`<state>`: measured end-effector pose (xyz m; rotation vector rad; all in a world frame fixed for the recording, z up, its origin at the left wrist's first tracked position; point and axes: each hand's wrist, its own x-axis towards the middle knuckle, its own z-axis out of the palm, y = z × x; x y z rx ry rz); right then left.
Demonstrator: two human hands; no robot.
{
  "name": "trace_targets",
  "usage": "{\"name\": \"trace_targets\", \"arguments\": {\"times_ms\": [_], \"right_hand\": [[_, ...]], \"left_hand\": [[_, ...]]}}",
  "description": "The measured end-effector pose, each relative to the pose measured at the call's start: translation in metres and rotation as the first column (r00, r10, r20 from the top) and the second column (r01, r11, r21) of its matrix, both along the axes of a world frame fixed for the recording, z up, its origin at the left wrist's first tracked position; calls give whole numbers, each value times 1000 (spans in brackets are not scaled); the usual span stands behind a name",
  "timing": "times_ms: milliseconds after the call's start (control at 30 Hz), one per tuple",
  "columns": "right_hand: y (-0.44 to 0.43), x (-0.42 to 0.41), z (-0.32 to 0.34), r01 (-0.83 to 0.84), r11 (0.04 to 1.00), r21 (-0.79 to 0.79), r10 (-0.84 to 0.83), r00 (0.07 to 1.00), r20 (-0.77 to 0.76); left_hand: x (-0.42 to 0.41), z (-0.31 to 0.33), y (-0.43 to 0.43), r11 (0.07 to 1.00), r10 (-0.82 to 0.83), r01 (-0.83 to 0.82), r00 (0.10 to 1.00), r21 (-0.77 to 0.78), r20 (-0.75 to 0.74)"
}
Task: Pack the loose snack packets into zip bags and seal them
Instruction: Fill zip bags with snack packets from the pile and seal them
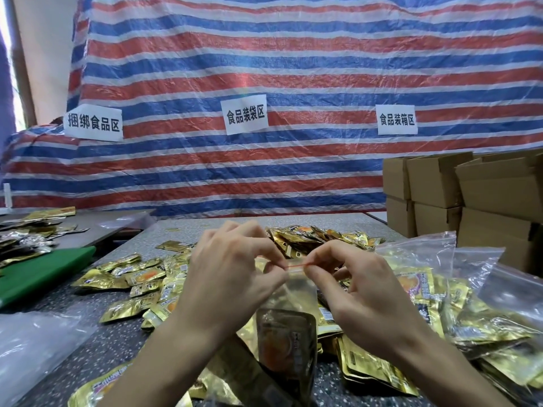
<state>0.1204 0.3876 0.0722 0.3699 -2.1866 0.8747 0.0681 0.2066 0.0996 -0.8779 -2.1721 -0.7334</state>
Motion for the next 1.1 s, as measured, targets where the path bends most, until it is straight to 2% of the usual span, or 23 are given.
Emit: {"name": "trace_targets", "arguments": {"times_ms": [100,167,267,367,467,533,633,767,833,933,1033,1100], "right_hand": [[1,-1,0,5,1000,-7,-5,1000,8],[6,1,2,1,996,-87,0,1000,13],[14,5,2,-39,975,-217,48,998,38],[10,4,-8,-97,942,-323,135,986,98],[6,0,-27,-126,877,-463,286,912,293],[4,-4,-42,-74,877,-474,292,867,404],[6,-7,-51,-24,860,-510,298,835,463],[9,-3,-48,-131,876,-465,374,793,481],[10,-3,-45,-142,897,-419,347,813,467],[22,-7,-37,-20,928,-373,189,886,424],[50,-19,-23,169,856,-489,43,918,393],[77,-33,-11,318,797,-514,-101,908,406]], "left_hand": [[-1,1,-5,998,13,-14,1000,-67,-13],[-8,1,-16,992,57,-58,998,-111,-7],[-18,-4,-34,996,71,-66,993,-59,91],[-19,-9,-36,999,-35,31,981,25,189],[-19,-9,-31,986,-162,146,949,79,269],[-19,-10,-26,981,-194,179,937,78,291],[-19,-10,-21,956,-285,240,897,167,339],[-22,-11,-23,919,-363,267,859,290,361],[-23,-15,-24,909,-357,236,865,343,353],[-30,-25,-27,881,-288,123,906,457,311],[-36,-36,-33,834,-257,41,911,550,322],[-41,-47,-37,853,-228,13,908,521,351]]}}
